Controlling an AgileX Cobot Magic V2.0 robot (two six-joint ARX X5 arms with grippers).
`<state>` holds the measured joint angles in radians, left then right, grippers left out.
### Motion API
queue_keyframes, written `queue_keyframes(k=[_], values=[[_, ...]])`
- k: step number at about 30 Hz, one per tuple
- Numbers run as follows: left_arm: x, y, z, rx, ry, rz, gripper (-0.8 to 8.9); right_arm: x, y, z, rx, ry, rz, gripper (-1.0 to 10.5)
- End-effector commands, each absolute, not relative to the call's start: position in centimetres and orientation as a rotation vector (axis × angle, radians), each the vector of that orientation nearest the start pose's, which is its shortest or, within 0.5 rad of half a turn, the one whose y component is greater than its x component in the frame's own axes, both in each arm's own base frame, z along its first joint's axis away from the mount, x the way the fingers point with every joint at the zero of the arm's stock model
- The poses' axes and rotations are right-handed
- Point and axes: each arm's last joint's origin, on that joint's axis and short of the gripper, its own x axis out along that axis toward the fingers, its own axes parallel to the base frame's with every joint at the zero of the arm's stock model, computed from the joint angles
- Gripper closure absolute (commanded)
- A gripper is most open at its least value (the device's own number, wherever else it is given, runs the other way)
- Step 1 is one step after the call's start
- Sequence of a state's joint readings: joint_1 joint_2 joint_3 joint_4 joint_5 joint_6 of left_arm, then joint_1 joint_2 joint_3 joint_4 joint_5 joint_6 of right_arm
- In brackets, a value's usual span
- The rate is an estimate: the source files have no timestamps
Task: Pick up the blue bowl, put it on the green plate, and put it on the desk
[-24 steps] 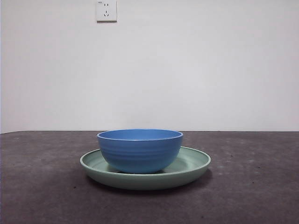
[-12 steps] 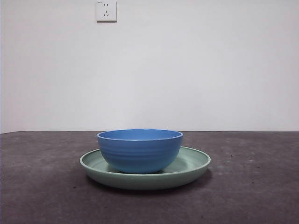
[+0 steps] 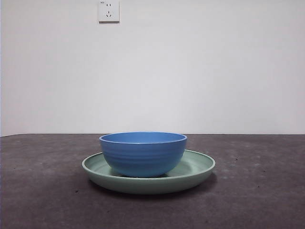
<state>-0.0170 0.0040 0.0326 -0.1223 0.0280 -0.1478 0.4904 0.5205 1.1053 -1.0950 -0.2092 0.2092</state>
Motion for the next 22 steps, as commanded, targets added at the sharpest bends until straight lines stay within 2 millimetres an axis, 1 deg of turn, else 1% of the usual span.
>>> queue_keyframes(k=[1,11,15,17,18,20,22], values=[[9.7,-0.2,15.7,-0.151,0.105,-0.034,7.95,3.8,2.8,37.6,0.116,0.569,0.637,9.1],[9.7,-0.2,15.7,-0.151,0.105,-0.034,7.95,3.8,2.8,37.6,0.116,0.569,0.637,9.1],[9.7,-0.2,15.7,-0.151,0.105,-0.034,7.95,4.2,2.6,37.5,0.095,0.539,0.586,9.1],[9.7,-0.2,15.7,-0.151,0.105,-0.034,7.95,5.1,2.7,36.9,0.052,0.472,0.556,9.1],[9.7,-0.2,15.7,-0.151,0.105,-0.034,7.95,5.7,2.6,36.3,0.034,0.426,0.530,9.1],[9.7,-0.2,15.7,-0.151,0.105,-0.034,7.95,7.0,2.5,34.6,0.027,0.324,0.464,9.1],[9.7,-0.2,15.7,-0.151,0.105,-0.034,7.95,8.4,2.0,32.2,0.039,0.228,0.382,9.1]])
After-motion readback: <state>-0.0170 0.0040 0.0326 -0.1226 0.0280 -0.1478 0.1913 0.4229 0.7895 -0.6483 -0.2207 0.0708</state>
